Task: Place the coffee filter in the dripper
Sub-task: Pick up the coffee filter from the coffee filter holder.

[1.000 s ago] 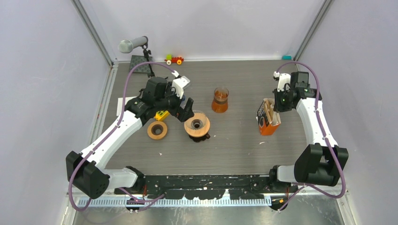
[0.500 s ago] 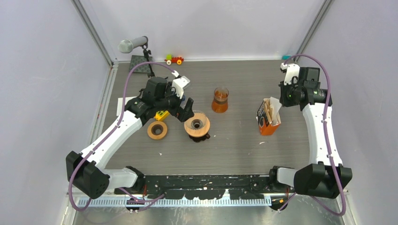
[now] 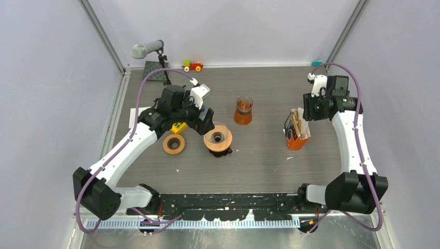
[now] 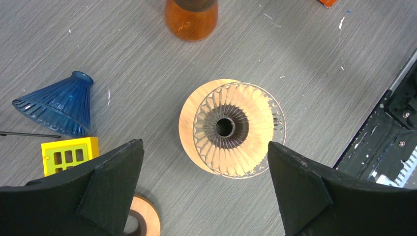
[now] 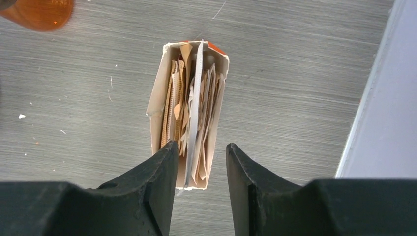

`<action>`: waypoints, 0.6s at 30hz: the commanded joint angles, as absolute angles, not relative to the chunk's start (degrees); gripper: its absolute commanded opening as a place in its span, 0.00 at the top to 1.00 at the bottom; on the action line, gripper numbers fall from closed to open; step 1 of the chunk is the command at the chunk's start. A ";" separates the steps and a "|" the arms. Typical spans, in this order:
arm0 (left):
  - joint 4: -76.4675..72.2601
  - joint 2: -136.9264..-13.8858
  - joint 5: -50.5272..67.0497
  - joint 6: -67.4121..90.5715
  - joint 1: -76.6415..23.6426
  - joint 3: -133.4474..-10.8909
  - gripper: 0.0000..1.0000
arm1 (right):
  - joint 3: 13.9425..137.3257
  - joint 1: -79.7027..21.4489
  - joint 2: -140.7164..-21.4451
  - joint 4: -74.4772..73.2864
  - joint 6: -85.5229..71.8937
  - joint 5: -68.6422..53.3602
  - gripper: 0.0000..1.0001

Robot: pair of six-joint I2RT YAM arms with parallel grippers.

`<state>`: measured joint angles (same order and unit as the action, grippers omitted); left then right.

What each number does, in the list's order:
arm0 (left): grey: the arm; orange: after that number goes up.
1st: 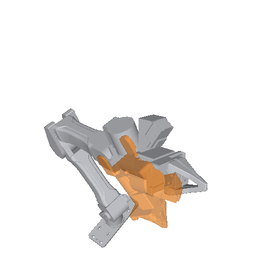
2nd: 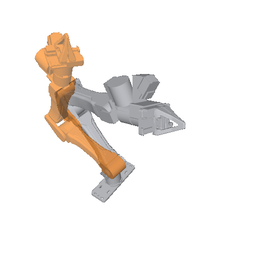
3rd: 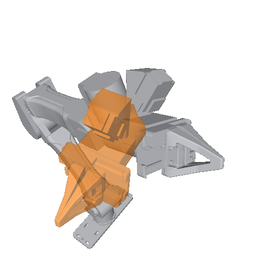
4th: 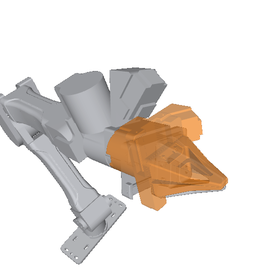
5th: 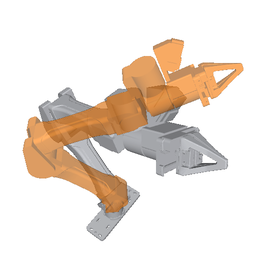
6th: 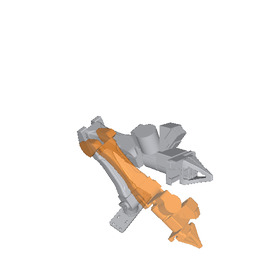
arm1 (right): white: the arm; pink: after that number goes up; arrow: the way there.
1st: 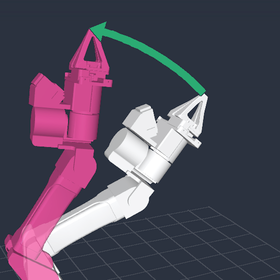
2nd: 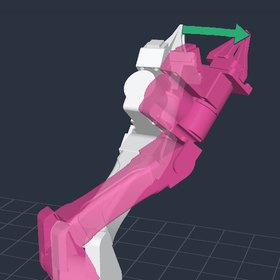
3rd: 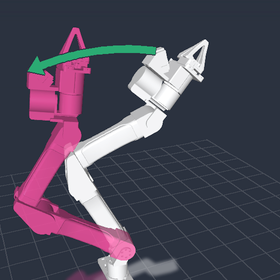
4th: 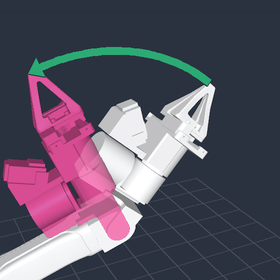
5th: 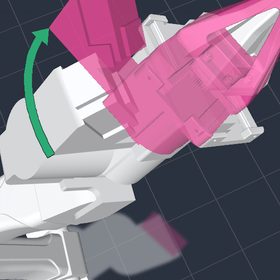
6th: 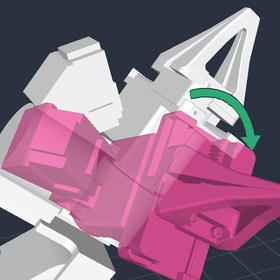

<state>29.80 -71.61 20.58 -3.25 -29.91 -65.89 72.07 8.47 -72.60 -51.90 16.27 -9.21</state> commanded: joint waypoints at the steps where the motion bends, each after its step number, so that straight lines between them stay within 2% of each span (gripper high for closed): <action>1: 27.53 -70.65 21.09 -3.33 -29.71 -66.97 0.01 | 71.04 8.70 -73.43 -50.06 15.09 -11.73 0.60; 4: 27.56 -70.83 21.09 -3.34 -29.73 -67.06 0.01 | 71.60 8.71 -73.87 -50.56 14.97 -12.55 0.79; 10: 27.69 -70.84 20.58 -3.81 -29.75 -67.32 0.01 | 75.41 8.70 -71.36 -51.55 14.57 -12.98 0.99; 18: 27.78 -71.14 20.22 -4.13 -29.73 -67.80 0.01 | 79.95 8.70 -69.69 -55.10 15.26 -13.27 1.00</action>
<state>29.80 -71.61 20.53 -3.46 -29.91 -65.89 76.44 8.47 -72.14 -53.41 14.90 -12.21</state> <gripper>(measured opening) 0.991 0.022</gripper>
